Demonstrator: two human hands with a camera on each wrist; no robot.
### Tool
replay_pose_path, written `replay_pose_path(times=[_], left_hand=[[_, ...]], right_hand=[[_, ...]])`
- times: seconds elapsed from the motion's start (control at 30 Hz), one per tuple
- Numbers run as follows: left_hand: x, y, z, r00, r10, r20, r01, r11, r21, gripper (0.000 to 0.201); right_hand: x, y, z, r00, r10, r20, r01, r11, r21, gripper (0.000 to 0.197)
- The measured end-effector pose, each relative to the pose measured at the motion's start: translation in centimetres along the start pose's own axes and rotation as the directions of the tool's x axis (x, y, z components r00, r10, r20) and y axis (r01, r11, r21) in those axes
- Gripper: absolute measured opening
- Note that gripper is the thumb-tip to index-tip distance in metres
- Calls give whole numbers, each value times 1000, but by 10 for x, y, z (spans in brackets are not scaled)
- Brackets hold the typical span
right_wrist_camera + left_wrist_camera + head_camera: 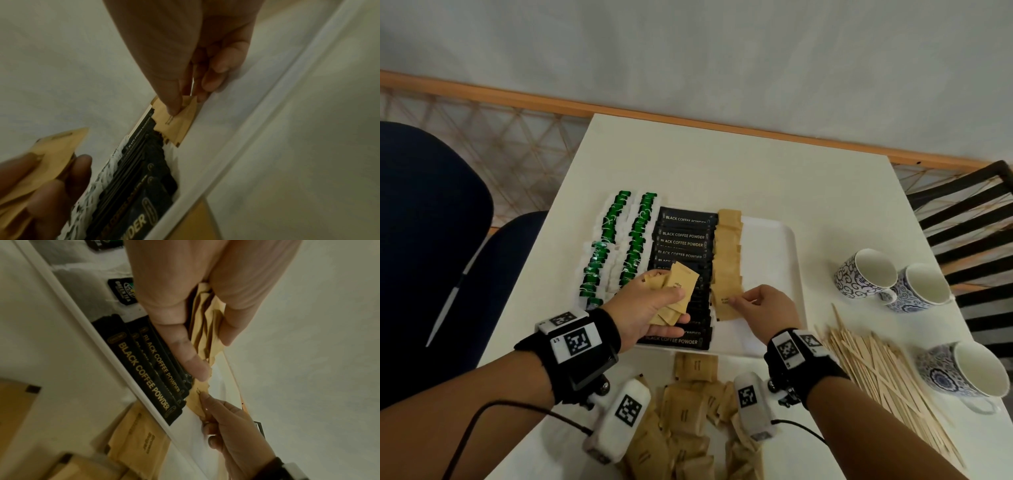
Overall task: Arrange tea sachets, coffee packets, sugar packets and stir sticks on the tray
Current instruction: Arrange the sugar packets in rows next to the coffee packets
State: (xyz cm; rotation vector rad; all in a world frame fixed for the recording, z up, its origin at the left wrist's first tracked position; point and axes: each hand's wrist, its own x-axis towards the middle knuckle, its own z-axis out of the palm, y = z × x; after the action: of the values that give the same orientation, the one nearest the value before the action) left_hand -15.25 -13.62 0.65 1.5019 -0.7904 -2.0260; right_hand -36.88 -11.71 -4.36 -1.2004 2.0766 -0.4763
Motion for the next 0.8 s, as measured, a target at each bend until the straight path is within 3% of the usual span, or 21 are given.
replay_pose_path(times=[0.13, 0.53, 0.67, 0.8], left_hand=[[2, -2, 1, 1000, 7, 12, -7, 1000, 5, 35], [10, -5, 5, 999, 1, 40, -3, 999, 41, 43], [9, -5, 9, 999, -2, 50, -1, 998, 62, 46], [9, -6, 15, 997, 12, 73, -21, 992, 127, 45]], right_hand=[[2, -2, -1, 999, 31, 22, -31, 1000, -7, 36], [2, -8, 3, 1000, -20, 18, 20, 1000, -7, 31], [-11, -15, -1, 991, -129, -23, 130, 954, 270, 20], [-25, -26, 1, 955, -220, 197, 103, 873, 477, 20]])
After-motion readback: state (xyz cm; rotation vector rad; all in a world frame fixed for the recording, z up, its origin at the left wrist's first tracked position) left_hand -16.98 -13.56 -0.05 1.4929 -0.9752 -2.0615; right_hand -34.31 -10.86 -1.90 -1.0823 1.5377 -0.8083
